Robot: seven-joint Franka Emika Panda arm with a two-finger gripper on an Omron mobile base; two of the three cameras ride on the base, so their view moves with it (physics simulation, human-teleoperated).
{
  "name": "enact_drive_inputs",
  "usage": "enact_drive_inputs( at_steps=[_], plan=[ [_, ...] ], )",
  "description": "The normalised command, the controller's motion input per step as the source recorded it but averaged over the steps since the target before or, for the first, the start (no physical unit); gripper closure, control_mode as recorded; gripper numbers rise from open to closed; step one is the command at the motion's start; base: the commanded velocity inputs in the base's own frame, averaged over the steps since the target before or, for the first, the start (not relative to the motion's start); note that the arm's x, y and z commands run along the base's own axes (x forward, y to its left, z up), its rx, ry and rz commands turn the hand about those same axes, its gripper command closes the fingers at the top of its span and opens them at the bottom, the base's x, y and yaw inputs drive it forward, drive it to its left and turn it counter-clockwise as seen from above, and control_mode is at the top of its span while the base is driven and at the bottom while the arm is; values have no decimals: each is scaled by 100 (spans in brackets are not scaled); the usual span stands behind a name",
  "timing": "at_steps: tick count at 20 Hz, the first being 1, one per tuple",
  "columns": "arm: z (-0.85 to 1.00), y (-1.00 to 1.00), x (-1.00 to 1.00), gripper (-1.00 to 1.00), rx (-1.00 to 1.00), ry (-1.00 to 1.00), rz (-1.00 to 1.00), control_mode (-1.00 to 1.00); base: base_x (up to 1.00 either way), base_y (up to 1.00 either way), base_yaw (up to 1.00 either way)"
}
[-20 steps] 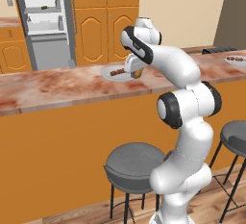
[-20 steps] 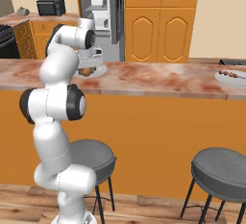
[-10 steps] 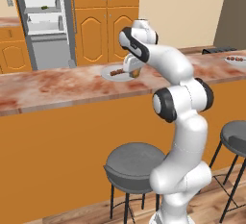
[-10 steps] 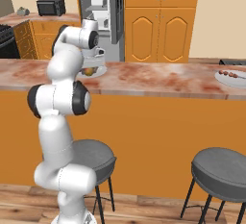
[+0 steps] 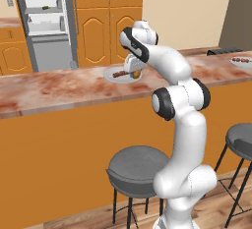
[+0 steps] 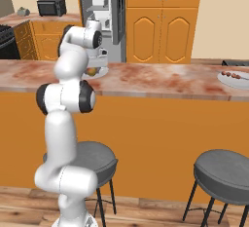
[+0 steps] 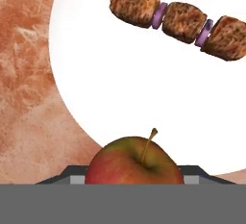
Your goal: Pick up the apple and peach from the fridge and place one fruit on each plate on the dining counter.
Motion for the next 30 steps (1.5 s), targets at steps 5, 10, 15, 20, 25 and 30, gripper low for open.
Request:
enact_drive_inputs(
  at_steps=[5,10,15,20,25,30],
  plan=[
    [-1,11,32,100,0,8,0,-100,0,0,0],
    [-7,10,26,100,0,7,0,-100,0,0,0],
    [-13,8,18,100,0,6,0,-100,0,0,0],
    [-21,10,5,-100,0,3,0,-100,0,0,0],
    [-21,2,-10,-100,0,-1,0,-100,0,0,0],
    [-9,0,-60,-100,9,-23,0,-100,0,0,0]
  ],
)
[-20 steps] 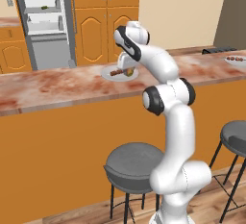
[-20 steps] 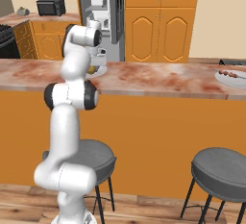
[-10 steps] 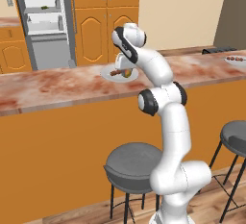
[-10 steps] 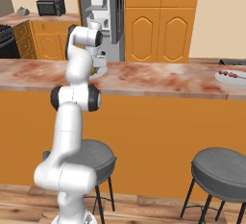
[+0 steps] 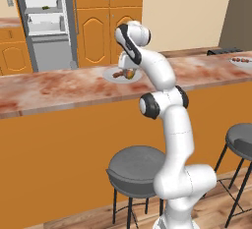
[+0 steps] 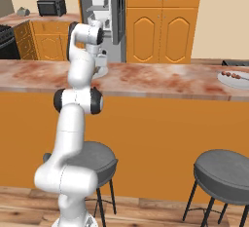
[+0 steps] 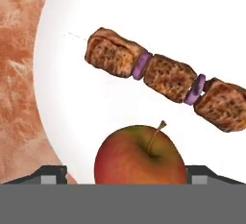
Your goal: Pick up the apple and peach from the fridge and place one fruit on each plate on the dining counter.
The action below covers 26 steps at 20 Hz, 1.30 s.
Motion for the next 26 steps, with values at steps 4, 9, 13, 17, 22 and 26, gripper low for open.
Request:
enact_drive_inputs(
  at_steps=[4,9,13,17,22,26],
  plan=[
    [-4,0,-88,-100,17,-31,0,-100,0,0,0],
    [-16,3,-97,-100,17,-28,0,-100,0,0,0],
    [-27,40,-100,-100,-1,-29,2,-100,0,0,0],
    [-7,30,-100,-100,-14,-51,0,-100,0,0,0],
    [13,4,-100,-100,-3,-53,0,-100,0,0,0],
    [9,0,-100,-100,0,-40,-1,-100,0,0,0]
  ],
)
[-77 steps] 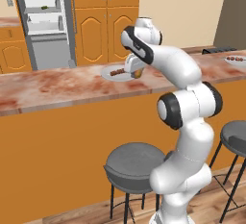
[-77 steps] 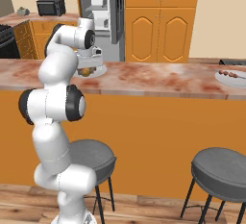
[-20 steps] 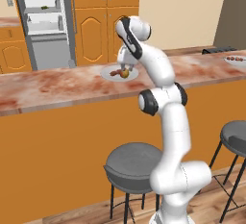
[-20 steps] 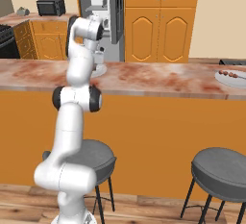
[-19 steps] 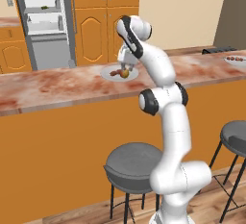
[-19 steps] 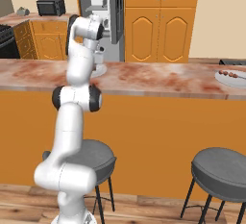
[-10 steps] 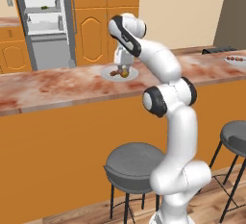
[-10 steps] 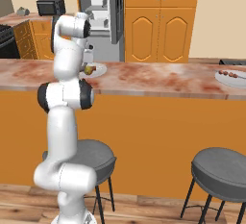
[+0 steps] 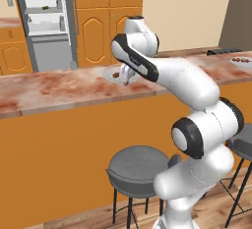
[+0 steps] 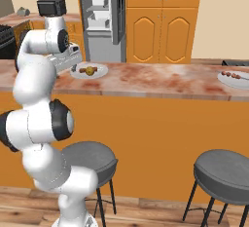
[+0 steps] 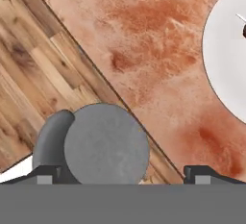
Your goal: Pick up the apple and peach from the fridge and place one fruit on each plate on the dining counter.
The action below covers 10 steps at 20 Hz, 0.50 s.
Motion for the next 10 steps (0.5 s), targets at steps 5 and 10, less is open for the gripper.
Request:
enact_drive_inputs(
  at_steps=[5,10],
  plan=[
    [5,-27,-99,-100,5,-37,-8,-100,0,0,0],
    [25,-50,-68,-100,15,-9,-20,-100,0,0,0]
  ],
)
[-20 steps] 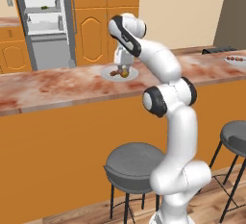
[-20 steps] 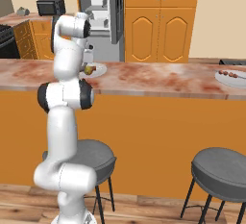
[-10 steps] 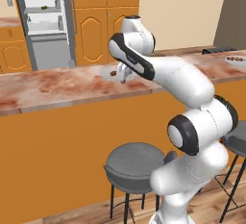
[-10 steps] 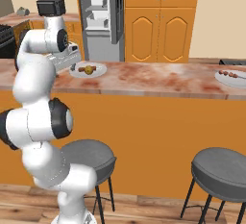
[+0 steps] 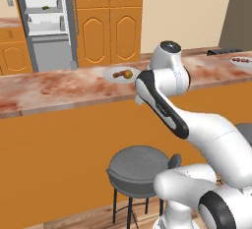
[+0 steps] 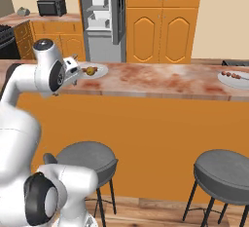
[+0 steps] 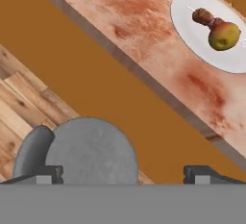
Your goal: Pick up the apple and peach from the fridge and place one fruit on each plate on the dining counter.
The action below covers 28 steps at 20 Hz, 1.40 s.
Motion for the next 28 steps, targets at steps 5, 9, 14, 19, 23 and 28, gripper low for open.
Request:
enact_drive_inputs(
  at_steps=[5,9,14,19,23,28],
  plan=[
    [8,-55,-71,-100,17,0,-30,-100,0,0,0],
    [-1,-45,-82,-100,15,-1,-44,-100,0,0,0],
    [-32,-23,-68,-100,11,0,-36,-100,0,0,0],
    [-46,-7,-80,-100,11,-11,-22,-100,0,0,0],
    [-17,-8,-74,-100,16,-10,-17,-100,0,0,0],
    [-3,0,-39,-100,6,-8,-6,-100,0,0,0]
  ],
)
